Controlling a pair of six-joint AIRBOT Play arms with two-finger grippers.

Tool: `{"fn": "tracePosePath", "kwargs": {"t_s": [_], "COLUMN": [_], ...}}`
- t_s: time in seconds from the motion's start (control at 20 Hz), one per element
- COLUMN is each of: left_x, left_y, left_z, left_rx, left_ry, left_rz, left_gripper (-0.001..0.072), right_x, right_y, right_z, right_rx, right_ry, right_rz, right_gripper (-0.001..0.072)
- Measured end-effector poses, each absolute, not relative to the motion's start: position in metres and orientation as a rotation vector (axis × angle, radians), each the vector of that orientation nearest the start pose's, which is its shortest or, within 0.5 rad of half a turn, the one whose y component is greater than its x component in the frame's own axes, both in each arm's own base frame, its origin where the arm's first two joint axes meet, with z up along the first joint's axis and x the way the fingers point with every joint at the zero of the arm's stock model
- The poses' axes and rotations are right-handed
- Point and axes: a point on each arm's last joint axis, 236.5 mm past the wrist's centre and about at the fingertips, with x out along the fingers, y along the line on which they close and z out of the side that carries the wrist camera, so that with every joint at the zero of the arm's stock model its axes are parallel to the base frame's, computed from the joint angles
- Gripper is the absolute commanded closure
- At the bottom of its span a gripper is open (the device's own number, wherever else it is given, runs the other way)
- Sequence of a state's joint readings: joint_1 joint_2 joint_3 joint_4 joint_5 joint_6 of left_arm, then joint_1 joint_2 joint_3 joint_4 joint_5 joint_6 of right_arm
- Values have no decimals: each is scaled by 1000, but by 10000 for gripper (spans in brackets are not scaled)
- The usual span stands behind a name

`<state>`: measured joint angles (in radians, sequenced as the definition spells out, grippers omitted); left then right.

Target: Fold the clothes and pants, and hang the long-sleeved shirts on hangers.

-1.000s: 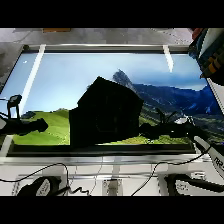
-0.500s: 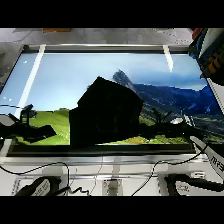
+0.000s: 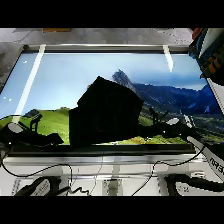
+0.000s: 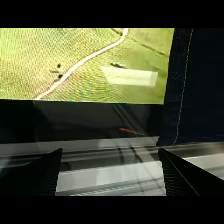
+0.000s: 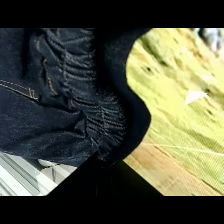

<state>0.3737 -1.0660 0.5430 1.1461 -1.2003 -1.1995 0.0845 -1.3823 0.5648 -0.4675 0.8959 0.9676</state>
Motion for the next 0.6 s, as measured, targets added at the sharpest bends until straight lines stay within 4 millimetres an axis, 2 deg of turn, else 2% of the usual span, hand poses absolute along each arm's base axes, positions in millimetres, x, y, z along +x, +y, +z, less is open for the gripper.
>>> {"fn": "tracePosePath", "kwargs": {"t_s": [0.35, 0.6], "left_x": [214, 212], "left_y": [-49, -62], "left_z": [-99, -106], "left_rx": [-568, -581], "left_ry": [1475, 1446], "left_rz": [-308, -345], "left_gripper": [63, 66], "right_x": [277, 277], "right_y": [189, 189], "right_z": [-112, -112], "right_rx": [691, 690], "right_ry": [1396, 1396], "right_rz": [538, 538], "right_gripper": [675, 674]}}
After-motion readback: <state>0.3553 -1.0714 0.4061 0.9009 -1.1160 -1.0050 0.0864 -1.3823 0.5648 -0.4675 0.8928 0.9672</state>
